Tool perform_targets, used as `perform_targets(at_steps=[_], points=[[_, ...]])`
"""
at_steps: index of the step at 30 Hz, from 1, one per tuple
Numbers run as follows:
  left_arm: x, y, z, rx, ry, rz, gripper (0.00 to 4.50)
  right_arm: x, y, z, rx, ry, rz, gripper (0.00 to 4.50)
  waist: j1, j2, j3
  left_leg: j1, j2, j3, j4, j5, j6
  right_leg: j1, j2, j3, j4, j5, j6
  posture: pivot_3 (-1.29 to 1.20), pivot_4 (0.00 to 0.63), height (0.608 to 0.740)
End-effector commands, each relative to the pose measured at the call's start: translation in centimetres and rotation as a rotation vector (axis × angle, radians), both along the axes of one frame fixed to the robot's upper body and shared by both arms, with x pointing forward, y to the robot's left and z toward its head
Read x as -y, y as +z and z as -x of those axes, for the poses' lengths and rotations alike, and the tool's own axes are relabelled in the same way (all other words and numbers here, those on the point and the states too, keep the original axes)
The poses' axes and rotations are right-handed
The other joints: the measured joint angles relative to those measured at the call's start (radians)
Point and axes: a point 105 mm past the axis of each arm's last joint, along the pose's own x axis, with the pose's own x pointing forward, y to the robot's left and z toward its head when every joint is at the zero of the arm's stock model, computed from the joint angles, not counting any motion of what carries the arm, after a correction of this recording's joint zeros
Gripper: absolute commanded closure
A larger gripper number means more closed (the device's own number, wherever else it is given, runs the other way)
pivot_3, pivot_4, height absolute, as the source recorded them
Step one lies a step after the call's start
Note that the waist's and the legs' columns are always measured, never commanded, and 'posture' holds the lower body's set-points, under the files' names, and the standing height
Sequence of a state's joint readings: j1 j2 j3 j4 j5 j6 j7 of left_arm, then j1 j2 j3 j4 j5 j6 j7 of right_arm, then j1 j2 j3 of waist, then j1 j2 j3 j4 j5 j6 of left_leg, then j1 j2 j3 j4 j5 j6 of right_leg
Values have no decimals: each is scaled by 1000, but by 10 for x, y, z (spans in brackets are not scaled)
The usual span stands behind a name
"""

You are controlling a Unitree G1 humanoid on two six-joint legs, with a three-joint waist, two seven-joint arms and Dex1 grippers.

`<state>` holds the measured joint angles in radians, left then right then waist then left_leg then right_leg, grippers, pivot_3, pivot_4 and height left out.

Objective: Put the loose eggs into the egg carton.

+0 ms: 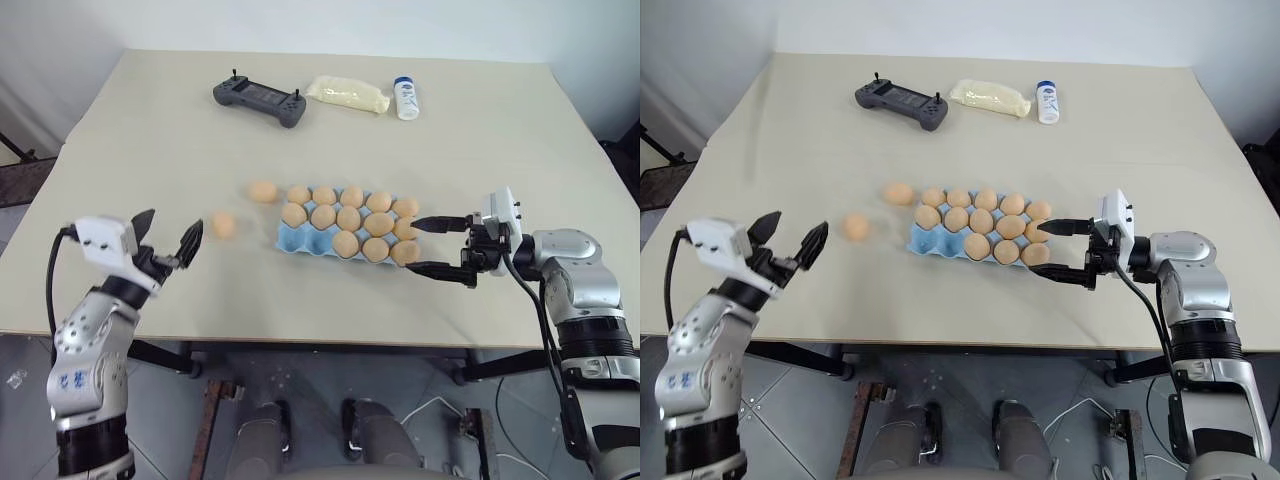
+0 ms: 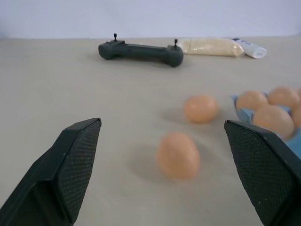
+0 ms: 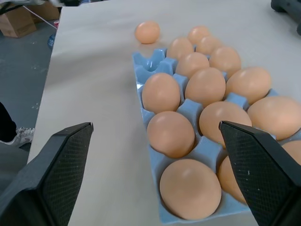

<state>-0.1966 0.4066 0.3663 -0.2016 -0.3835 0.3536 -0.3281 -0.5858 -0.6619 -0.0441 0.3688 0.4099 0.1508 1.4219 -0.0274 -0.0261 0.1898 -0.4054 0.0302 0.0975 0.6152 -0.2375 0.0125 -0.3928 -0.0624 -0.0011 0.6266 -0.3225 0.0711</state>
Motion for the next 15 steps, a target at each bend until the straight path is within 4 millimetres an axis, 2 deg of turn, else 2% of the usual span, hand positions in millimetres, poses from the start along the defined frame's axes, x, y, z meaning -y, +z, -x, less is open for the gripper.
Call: perform_targets(at_steps=[1, 3, 7, 15], points=[[13, 4, -18, 1, -44, -35, 26, -2, 8, -1, 34, 17, 1, 0, 0, 0, 0, 0, 0, 0, 0, 0, 0, 0, 0, 0, 0, 0, 0, 0, 150, 740], [20, 3, -29, -13, -64, -43, 26, -2, 8, -2, 35, 17, 3, 0, 1, 0, 0, -1, 0, 0, 0, 0, 0, -1, 0, 0, 0, 0, 0, 0, 150, 740], [28, -11, -46, -104, -68, -60, 26, -1, 8, -1, 36, 12, 11, 0, -1, 0, 0, -1, 1, 2, 0, 2, 3, -1, 2, 0, 1, 0, 1, 0, 150, 740], [30, -25, -56, -245, -22, -50, 26, 2, 9, 2, 38, 5, 7, 0, 1, 0, 0, 0, 1, 2, 2, 3, 3, -1, 2, 0, 3, 1, 1, 0, 150, 740]])
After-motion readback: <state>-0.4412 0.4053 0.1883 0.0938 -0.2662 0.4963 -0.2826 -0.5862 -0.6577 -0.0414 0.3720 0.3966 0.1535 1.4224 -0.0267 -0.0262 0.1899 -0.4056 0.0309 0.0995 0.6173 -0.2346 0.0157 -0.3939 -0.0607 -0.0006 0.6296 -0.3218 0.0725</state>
